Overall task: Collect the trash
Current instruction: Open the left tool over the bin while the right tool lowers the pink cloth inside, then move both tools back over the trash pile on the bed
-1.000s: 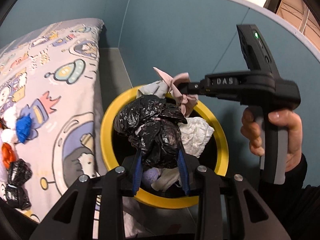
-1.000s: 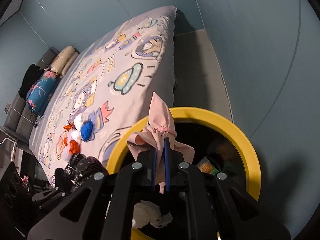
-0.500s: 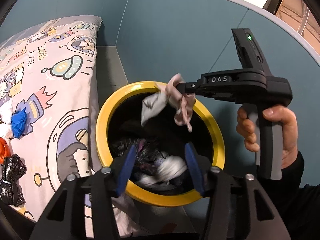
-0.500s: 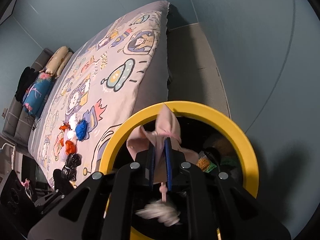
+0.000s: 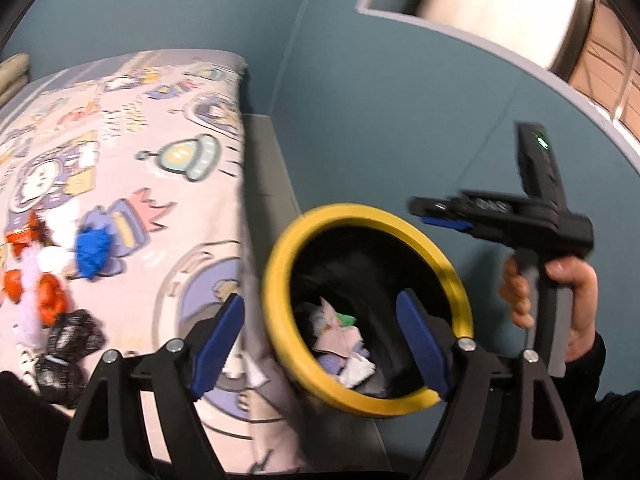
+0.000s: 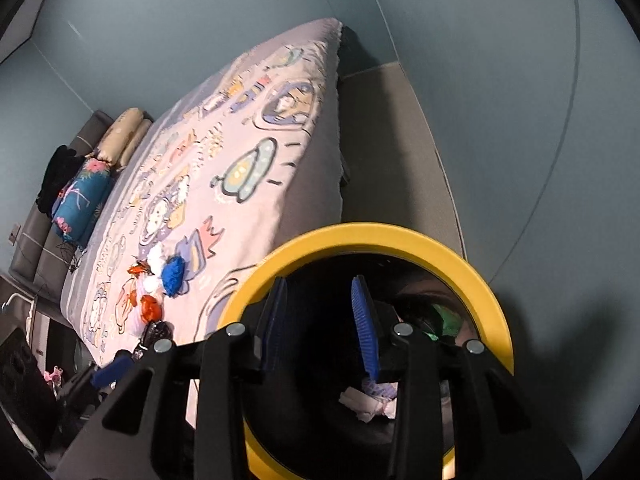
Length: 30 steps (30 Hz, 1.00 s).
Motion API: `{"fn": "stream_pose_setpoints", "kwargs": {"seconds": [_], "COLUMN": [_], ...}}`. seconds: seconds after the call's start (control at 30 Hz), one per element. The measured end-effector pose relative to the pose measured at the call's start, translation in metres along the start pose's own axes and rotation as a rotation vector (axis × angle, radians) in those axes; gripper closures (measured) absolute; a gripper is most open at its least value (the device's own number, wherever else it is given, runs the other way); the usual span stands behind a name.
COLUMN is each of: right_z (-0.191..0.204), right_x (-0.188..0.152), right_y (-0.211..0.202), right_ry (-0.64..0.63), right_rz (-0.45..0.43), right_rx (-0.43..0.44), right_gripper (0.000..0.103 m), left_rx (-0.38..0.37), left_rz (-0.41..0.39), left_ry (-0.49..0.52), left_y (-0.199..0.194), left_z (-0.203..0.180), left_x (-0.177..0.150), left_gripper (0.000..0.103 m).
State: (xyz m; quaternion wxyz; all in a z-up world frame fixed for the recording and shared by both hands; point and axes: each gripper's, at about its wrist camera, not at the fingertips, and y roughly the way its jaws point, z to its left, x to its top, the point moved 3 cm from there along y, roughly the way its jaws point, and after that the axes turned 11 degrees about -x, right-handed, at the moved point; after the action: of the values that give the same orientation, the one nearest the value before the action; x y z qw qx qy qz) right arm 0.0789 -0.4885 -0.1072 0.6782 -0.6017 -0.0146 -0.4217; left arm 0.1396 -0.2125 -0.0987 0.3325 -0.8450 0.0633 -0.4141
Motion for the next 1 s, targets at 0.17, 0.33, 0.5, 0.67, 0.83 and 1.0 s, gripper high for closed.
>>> {"fn": "stream_pose_setpoints", "kwargs": {"seconds": [0.17, 0.33, 0.5, 0.67, 0.83, 1.0], "right_z": [0.019, 0.044, 0.079, 0.121, 0.162, 0.2], "right_x": [0.004, 0.01, 0.011, 0.011, 0.009, 0.006], "right_y": [-0.012, -0.021, -0.021, -0.011, 0.004, 0.027], "right_ry": [-0.041, -0.076, -0.14, -0.217, -0.285, -0.344], "right_rz": [-0.05, -0.096, -0.116, -0.102, -0.088, -0.052], "right_rx": [0.051, 0.102, 0.155, 0.194, 0.221, 0.244], "right_gripper": [0.065, 0.059, 0.054, 0.051, 0.05, 0.05], "left_rx": [0.07, 0.151, 0.23, 0.292, 0.359, 0.419], "left_rz": [-0.076, -0.164, -0.235, -0.288, -0.319, -0.321], "left_ry": [-0.034, -0.045, -0.066, -0.12, -0.164, -0.211], "left_y": [-0.033, -0.072, -0.108, -0.138, -0.159, -0.169], "left_z": [0.026, 0.046, 0.07, 0.1, 0.129, 0.163], "left_x": [0.011, 0.025, 0.032, 0.03, 0.025, 0.016], "left_gripper": [0.024, 0.018, 0.015, 0.012, 0.011, 0.011]}}
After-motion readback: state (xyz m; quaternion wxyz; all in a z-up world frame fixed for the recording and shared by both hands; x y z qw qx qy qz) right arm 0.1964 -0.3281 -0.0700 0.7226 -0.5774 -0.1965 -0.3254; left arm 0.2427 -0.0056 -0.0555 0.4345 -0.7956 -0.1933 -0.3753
